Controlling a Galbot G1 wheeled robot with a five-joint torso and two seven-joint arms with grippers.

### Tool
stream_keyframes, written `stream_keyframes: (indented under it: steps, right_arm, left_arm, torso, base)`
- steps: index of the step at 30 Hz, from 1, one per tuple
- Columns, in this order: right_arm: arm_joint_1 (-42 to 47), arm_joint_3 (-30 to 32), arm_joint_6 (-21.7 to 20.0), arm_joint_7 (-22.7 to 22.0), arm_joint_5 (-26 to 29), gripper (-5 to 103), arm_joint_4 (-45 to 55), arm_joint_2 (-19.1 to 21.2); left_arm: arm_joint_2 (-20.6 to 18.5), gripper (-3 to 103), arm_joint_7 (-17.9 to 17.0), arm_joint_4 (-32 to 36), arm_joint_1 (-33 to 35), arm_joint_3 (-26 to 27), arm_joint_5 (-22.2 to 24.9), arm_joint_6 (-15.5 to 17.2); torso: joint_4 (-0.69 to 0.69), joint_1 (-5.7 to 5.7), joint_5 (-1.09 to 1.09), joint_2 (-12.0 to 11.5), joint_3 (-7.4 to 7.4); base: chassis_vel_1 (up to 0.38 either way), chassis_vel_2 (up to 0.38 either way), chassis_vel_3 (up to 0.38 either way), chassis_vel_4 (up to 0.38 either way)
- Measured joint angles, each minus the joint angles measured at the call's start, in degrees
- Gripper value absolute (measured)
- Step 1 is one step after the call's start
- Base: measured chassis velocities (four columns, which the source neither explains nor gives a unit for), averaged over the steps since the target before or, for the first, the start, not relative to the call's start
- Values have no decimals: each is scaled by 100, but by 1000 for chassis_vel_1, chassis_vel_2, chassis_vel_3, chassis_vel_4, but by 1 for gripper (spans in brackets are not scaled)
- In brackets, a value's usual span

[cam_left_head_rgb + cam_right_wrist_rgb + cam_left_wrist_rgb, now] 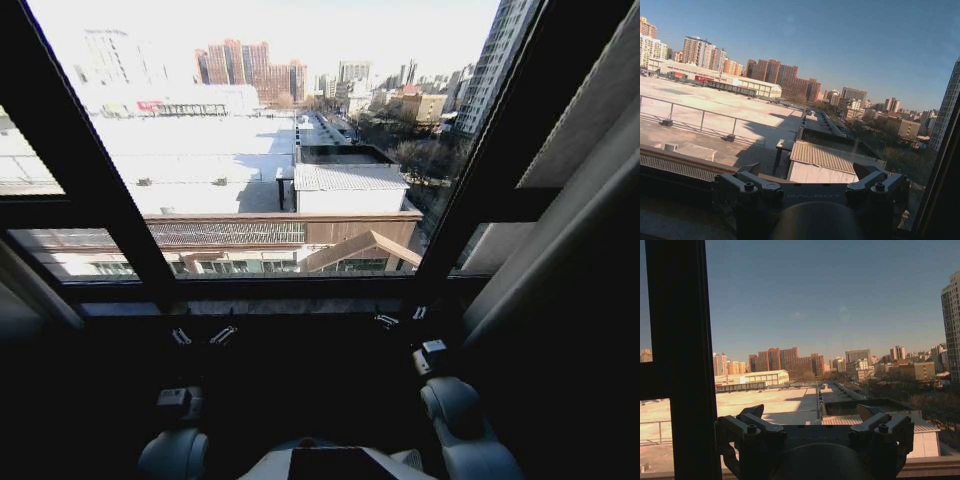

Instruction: Open the curtains by pulling them apart, changing their state from closed to fully open.

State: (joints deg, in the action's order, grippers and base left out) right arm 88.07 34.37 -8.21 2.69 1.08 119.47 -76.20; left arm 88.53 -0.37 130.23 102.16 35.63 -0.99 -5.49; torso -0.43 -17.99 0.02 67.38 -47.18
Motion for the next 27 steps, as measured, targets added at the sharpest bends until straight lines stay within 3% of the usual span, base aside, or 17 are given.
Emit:
stream_keyframes:
  steps: [27]
  right_arm:
    - [-4, -8, 127, 114, -101, 100, -130, -56]
  left_arm:
    - [11, 100, 9, -23, 31, -18, -43, -68]
  torso:
    - [0, 0, 2, 0, 0]
  base:
    - [360, 352, -358, -352]
